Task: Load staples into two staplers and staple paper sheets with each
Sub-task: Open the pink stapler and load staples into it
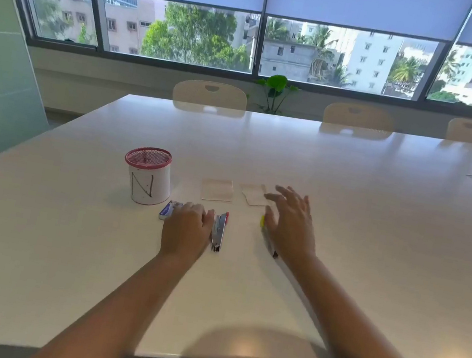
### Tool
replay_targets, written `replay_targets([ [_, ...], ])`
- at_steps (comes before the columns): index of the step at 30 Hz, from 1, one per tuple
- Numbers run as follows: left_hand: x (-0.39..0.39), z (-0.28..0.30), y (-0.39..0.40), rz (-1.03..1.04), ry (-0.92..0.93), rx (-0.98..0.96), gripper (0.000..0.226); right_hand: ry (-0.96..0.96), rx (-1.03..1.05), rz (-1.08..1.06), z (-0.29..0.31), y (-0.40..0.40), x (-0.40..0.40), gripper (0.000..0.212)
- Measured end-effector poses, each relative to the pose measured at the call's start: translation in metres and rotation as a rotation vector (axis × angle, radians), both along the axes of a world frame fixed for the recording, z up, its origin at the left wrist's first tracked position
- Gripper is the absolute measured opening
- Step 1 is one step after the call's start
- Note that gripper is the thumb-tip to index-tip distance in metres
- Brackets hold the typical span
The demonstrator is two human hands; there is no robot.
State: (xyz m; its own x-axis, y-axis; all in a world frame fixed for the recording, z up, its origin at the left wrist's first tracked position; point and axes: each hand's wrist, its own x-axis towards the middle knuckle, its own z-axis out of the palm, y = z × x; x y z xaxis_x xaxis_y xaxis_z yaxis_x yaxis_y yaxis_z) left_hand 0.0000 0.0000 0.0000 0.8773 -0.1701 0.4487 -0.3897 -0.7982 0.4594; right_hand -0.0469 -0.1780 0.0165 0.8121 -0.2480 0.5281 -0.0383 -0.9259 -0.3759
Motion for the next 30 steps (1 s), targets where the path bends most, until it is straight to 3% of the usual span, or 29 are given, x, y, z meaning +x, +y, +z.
replay_targets([
  [3,0.009,0.002,-0.004,0.004,0.014,-0.022,0.033,-0.093,0.023,0.164,0.0,0.035,0.011,0.026],
  [6,0.011,0.003,-0.007,0.002,0.091,0.021,0.027,0.012,0.136,0.246,0.0,0.068,0.015,0.031],
  [11,0.019,0.0,-0.003,-0.027,0.127,0.105,0.024,0.262,0.226,0.189,-0.006,0.082,0.023,0.049],
  [16,0.025,0.003,-0.009,0.028,0.171,0.09,0.029,0.365,0.337,0.151,0.002,0.078,0.022,0.061],
  [22,0.036,0.002,-0.003,0.045,0.24,-0.028,0.025,0.424,0.332,0.151,-0.001,0.071,0.018,0.059],
  [30,0.035,0.007,-0.002,0.05,0.174,-0.065,0.017,0.356,0.051,0.089,-0.004,0.068,0.018,0.045],
])
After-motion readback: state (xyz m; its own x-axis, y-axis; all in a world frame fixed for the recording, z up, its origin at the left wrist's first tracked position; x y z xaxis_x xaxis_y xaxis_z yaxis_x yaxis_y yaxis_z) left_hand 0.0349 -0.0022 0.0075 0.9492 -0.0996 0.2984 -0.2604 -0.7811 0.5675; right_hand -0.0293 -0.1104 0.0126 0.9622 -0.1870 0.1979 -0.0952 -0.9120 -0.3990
